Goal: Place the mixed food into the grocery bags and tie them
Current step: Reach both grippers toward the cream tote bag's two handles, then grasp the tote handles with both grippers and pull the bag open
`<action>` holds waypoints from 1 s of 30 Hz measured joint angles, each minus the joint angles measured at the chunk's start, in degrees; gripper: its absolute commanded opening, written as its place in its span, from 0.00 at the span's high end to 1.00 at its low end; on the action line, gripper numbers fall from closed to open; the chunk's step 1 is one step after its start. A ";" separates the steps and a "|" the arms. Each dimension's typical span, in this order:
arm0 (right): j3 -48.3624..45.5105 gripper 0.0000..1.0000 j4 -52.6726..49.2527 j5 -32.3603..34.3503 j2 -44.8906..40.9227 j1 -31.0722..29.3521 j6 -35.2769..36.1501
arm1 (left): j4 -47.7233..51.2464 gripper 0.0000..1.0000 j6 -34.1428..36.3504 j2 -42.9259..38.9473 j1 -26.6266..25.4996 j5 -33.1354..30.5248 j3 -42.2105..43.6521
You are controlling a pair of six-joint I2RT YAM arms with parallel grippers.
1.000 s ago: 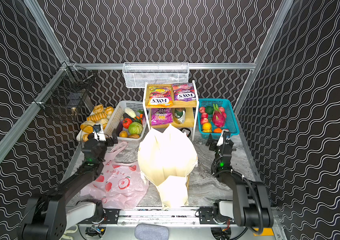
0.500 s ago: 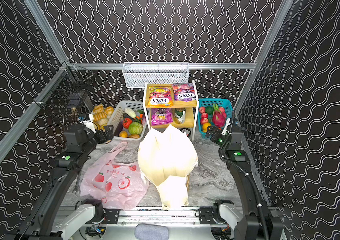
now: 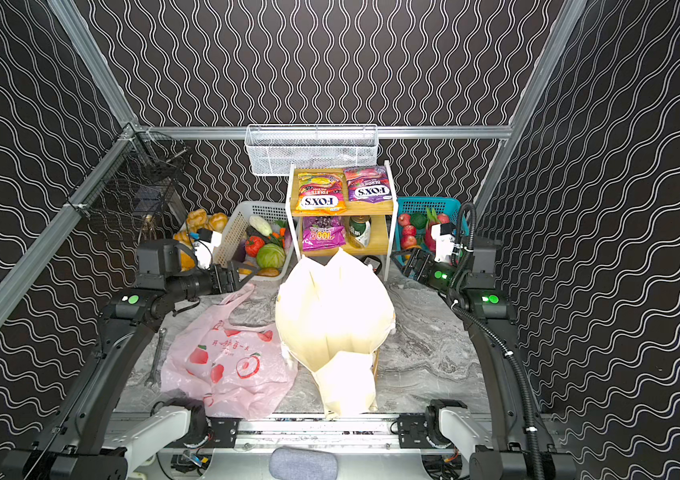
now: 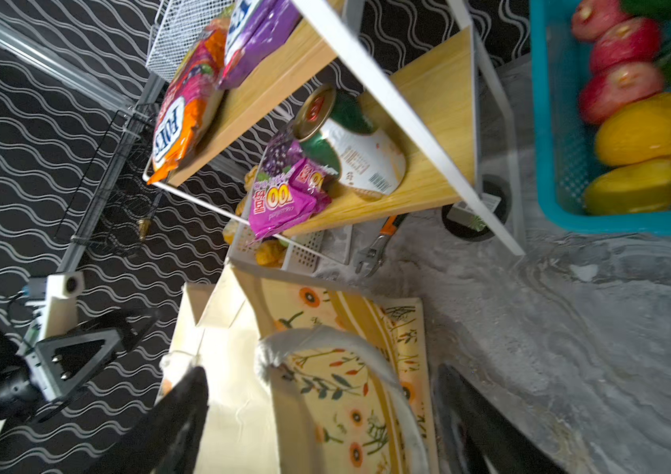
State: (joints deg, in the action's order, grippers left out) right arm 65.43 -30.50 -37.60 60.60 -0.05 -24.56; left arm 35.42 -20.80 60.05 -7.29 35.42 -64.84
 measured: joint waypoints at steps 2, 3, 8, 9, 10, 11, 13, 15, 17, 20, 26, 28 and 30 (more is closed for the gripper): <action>0.04 0.13 -1.40 -0.42 0.02 -1.07 0.00 | 0.90 0.07 0.00 -0.07 -1.55 1.40 0.00; 0.04 0.14 -2.08 -0.39 0.09 -1.81 0.02 | 1.20 0.06 0.00 -0.09 -2.36 1.88 0.02; 1.25 0.17 -4.22 0.52 2.10 -8.55 0.17 | 1.81 0.09 -0.31 0.07 -7.76 3.67 0.35; 1.53 0.20 -4.31 0.98 2.64 -10.25 0.20 | 1.68 0.10 -0.61 0.35 -9.22 3.80 0.37; 1.88 0.22 -4.37 1.18 3.30 -11.91 0.20 | 1.49 0.11 -1.22 0.68 -10.78 3.96 0.39; 2.23 0.25 -4.50 1.44 4.07 -13.51 0.20 | 1.38 0.12 -1.51 1.14 -12.57 3.91 0.42; 2.80 0.32 -5.38 2.16 5.53 -15.39 0.22 | 1.25 0.14 -1.62 2.38 -15.80 3.43 0.42; 2.95 0.40 -6.36 3.41 6.82 -16.17 0.50 | 1.46 0.21 -1.81 4.04 -19.02 2.49 0.42; 2.93 0.58 -7.39 4.35 7.37 -16.55 0.72 | 1.99 0.33 -1.95 5.51 -21.44 1.29 0.37; 2.01 0.85 -7.91 5.53 7.23 -16.87 1.49 | 2.38 0.62 -2.60 7.78 -25.09 -0.81 0.15; 0.04 0.98 -8.52 10.73 4.55 -16.98 1.51 | -5.35 0.85 -8.46 10.88 -30.03 -2.34 0.13; -0.33 1.00 -8.59 14.49 2.78 -16.68 1.42 | -10.05 0.86 -10.97 12.76 -30.91 -2.23 0.02; -0.85 1.00 -8.76 18.10 0.74 -15.37 0.94 | -14.45 0.87 -13.84 15.10 -31.71 -1.99 -0.61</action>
State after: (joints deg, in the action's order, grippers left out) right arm 64.58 -39.27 -19.51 61.34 -15.42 -23.62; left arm 20.97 -34.63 75.16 -39.00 33.43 -65.45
